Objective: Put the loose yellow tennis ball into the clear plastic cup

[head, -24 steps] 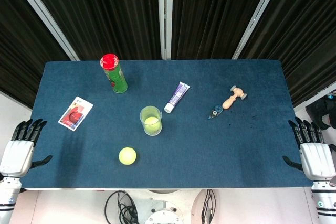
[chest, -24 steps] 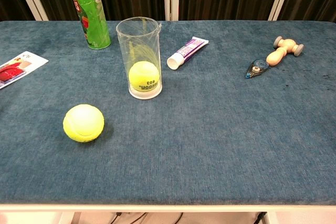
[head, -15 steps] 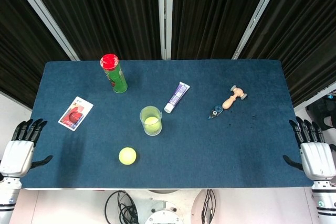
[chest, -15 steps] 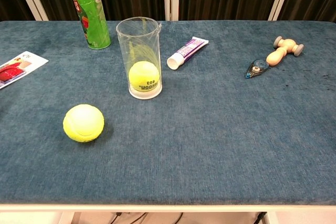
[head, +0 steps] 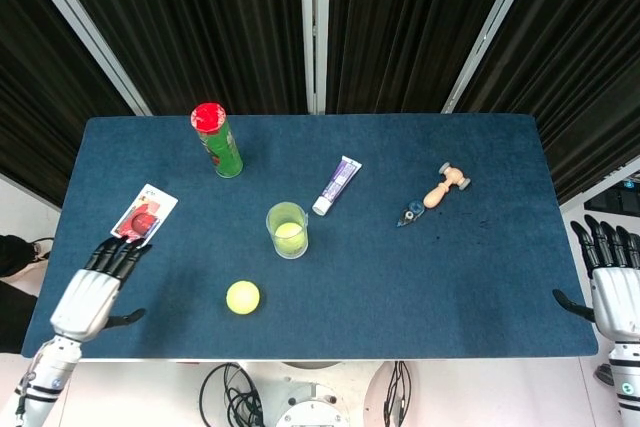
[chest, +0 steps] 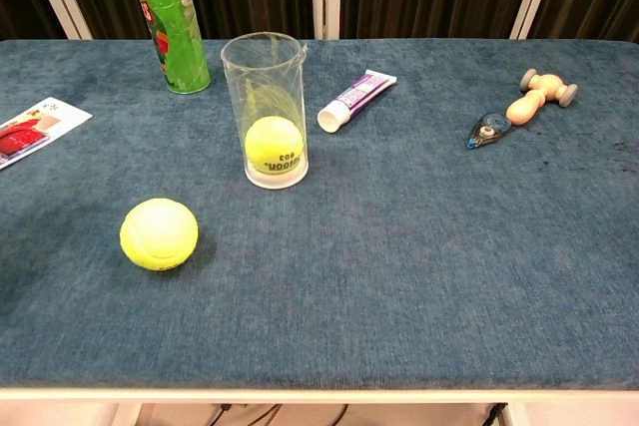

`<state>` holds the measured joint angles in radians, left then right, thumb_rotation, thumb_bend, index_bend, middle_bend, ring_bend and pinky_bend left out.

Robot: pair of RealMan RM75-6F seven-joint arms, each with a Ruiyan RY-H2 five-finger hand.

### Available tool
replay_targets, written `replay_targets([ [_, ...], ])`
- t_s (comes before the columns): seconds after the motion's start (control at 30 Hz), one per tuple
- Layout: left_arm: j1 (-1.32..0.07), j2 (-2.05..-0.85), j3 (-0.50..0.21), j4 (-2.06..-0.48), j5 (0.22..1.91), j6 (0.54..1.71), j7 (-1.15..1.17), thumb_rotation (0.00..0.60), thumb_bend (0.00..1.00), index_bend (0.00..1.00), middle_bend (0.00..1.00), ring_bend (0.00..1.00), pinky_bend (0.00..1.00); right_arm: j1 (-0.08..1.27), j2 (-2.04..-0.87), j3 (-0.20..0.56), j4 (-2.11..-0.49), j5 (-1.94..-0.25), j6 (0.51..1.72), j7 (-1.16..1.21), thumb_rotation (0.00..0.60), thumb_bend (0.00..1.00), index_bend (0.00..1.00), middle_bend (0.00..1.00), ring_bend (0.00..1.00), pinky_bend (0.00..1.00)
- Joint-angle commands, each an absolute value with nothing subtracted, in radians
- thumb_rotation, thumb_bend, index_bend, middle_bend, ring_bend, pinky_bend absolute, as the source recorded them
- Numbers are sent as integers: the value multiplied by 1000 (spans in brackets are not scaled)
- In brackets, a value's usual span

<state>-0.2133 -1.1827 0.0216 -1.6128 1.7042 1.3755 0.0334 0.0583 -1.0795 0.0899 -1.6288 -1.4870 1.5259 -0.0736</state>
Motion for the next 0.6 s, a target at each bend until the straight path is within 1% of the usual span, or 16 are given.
replay_targets([
  [0.03, -280, -1228, 32, -1626, 1737, 1286, 68, 600, 58, 103, 60, 0, 88, 56, -1076, 86, -1633, -1494, 1529, -72, 600, 46, 0, 0, 0, 0],
  [0.23, -381, -1298, 25, -1644, 1762, 1155, 119, 600, 58, 102, 60, 0, 88, 46, -1072, 79, -1623, -1489, 1530, -52, 600, 46, 0, 0, 0, 0],
  [0.43, -449, -1356, 0, -1647, 1743, 1084, 135, 600, 58, 102, 60, 0, 88, 38, -1065, 78, -1615, -1484, 1533, -30, 600, 50, 0, 0, 0, 0],
  [0.6, -491, -1390, 3, -1630, 1719, 1021, 140, 600, 58, 102, 60, 0, 103, 31, -1061, 80, -1608, -1480, 1541, -17, 600, 49, 0, 0, 0, 0],
])
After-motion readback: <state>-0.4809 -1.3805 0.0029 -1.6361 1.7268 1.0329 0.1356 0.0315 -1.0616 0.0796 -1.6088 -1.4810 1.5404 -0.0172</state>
